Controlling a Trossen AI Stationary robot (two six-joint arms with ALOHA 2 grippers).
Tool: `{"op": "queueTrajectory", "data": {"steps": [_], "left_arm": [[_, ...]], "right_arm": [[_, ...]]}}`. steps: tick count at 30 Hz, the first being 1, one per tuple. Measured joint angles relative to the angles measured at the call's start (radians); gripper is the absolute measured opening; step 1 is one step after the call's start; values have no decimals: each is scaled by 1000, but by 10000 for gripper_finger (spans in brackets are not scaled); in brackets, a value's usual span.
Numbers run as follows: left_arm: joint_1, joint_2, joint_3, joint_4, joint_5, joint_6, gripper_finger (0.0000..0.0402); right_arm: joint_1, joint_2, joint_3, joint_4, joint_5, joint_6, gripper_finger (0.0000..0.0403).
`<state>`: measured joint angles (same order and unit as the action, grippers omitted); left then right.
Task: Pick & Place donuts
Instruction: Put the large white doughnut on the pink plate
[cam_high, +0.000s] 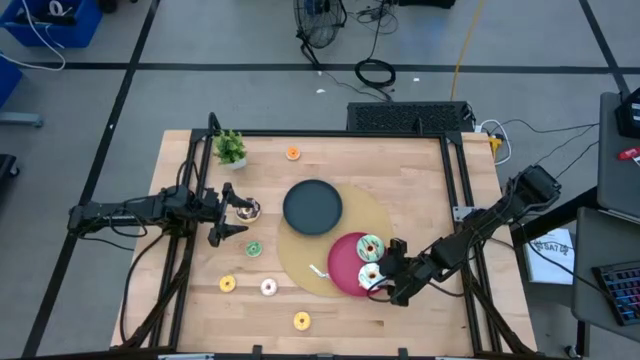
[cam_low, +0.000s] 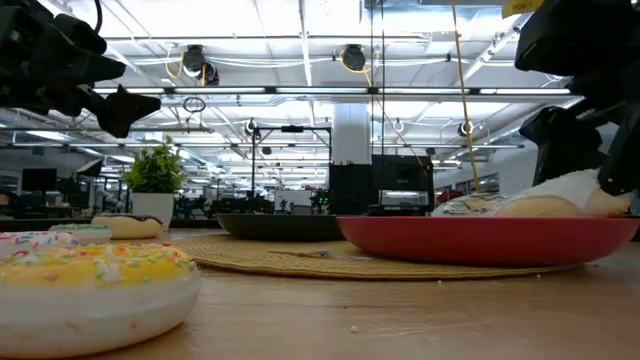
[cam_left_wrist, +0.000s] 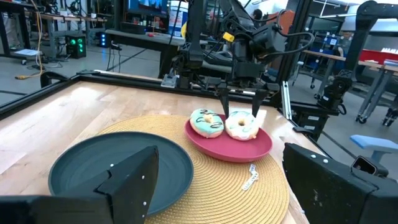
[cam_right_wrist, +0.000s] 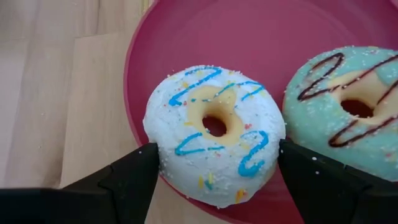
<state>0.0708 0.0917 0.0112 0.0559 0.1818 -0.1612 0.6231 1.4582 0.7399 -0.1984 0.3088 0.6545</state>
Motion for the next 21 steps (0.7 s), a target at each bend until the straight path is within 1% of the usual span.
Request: {"op": "queueTrajectory", "data": {"steps": [6, 9, 12, 21], "left_arm": [[0, 0, 0, 0, 0, 0, 335], [0, 0, 0, 0, 0, 0, 335], [0, 0, 0, 0, 0, 0, 335], [0, 0, 0, 0, 0, 0, 335]], "right_arm": [[-1, 0, 0, -3, -4, 67, 310], [-6, 0, 0, -3, -50, 104, 308], [-9, 0, 0, -3, -74, 145, 306], [-9, 0, 0, 0, -79, 213, 304]]}}
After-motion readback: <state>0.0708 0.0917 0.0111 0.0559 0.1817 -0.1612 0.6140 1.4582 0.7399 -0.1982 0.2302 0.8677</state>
